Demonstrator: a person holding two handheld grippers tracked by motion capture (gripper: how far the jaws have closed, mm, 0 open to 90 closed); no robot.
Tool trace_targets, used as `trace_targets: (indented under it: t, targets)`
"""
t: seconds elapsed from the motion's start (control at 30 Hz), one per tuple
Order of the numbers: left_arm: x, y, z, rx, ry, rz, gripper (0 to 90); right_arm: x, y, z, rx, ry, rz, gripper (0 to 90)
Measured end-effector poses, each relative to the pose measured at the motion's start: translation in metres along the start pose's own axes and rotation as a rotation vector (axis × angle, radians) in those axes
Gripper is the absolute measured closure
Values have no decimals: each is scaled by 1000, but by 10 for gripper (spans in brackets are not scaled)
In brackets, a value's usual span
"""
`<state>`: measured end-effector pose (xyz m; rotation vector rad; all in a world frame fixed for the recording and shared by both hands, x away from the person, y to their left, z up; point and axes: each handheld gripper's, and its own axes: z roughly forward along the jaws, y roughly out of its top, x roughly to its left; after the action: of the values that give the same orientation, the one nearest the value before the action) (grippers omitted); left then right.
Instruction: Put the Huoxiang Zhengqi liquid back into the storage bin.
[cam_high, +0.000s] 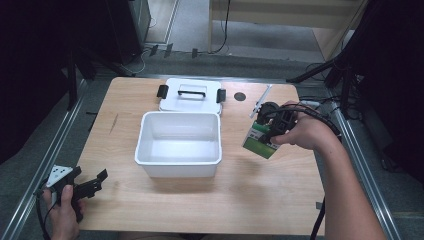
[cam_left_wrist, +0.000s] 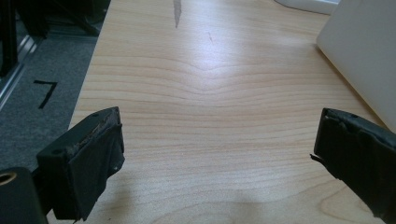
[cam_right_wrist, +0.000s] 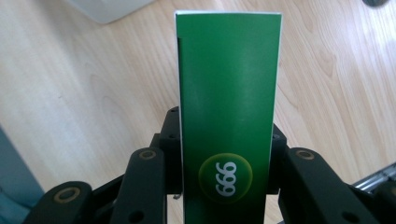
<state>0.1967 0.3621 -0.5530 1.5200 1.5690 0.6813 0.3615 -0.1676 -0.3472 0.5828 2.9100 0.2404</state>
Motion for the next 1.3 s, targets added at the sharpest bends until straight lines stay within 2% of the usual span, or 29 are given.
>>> trace_targets:
  t: [0.2,0.43,0.5,0.53,0.7,0.77,1.03,1.3]
  targets:
    - [0,0,0,-2,3,3,15,6,12,-15,-4,4,-83,645]
    - [0,0,-1,-4,6,1,0,10,24,-32,-26,20,-137,644]
    - [0,0,-1,-3,6,1,0,11,26,-34,-21,21,-138,644]
    - [0,0,-1,-3,6,2,0,12,29,-38,-21,24,-155,644]
    - [0,0,0,-3,5,5,0,14,36,-48,-28,18,-166,644]
    - [0,0,-1,-1,4,7,0,16,43,-52,-30,21,-156,644]
    - [0,0,-1,3,-3,6,0,22,62,-63,-31,23,-171,647]
    - [0,0,-1,3,-6,7,0,28,83,-66,-44,27,-202,647]
